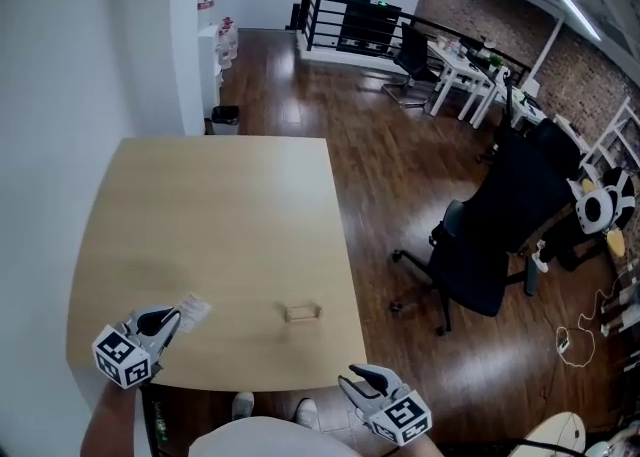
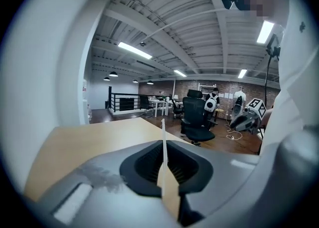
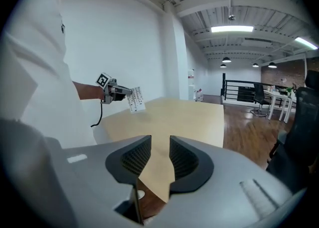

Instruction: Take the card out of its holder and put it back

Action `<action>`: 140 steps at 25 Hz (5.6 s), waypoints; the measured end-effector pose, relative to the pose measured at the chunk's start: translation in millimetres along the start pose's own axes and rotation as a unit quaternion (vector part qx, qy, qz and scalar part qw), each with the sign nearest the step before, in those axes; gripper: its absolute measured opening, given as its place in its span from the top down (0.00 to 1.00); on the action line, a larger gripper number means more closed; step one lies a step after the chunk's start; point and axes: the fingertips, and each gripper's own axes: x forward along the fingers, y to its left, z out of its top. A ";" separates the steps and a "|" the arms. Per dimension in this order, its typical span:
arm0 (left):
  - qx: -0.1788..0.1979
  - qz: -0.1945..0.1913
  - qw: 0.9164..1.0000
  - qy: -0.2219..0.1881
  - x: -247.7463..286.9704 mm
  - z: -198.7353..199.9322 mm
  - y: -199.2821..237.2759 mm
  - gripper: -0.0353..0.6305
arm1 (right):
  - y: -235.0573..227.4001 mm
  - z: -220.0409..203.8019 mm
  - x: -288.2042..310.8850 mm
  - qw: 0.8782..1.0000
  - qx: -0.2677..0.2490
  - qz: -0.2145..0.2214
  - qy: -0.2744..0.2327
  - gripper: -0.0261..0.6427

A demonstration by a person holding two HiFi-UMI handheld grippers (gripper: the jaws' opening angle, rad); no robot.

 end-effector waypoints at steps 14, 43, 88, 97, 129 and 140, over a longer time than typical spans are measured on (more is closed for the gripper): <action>-0.050 0.113 0.992 -0.014 -88.0 -32.7 -19.7 0.92 | 10.0 26.7 49.4 0.991 -0.063 0.114 0.007 0.78; 0.079 -0.218 0.973 0.015 130.3 42.7 -78.5 0.92 | 11.9 -29.2 -78.5 0.989 0.071 -0.127 0.014 0.78; 0.131 -0.341 0.925 0.103 271.0 -39.0 -134.9 0.92 | 45.9 -74.7 -133.3 0.949 0.170 -0.263 0.039 0.78; 0.151 -0.344 0.921 0.107 276.6 -52.4 -135.8 0.91 | 55.1 -68.5 -130.5 0.946 0.168 -0.274 0.045 0.78; 0.012 -0.084 0.996 -0.026 -127.5 -89.5 -369.2 0.83 | 158.4 -155.4 -278.9 0.995 0.030 -0.095 -0.025 0.78; 0.004 -0.064 0.998 -0.015 -200.3 -117.2 -468.7 0.83 | 202.4 -171.3 -348.2 0.996 0.009 -0.075 -0.056 0.78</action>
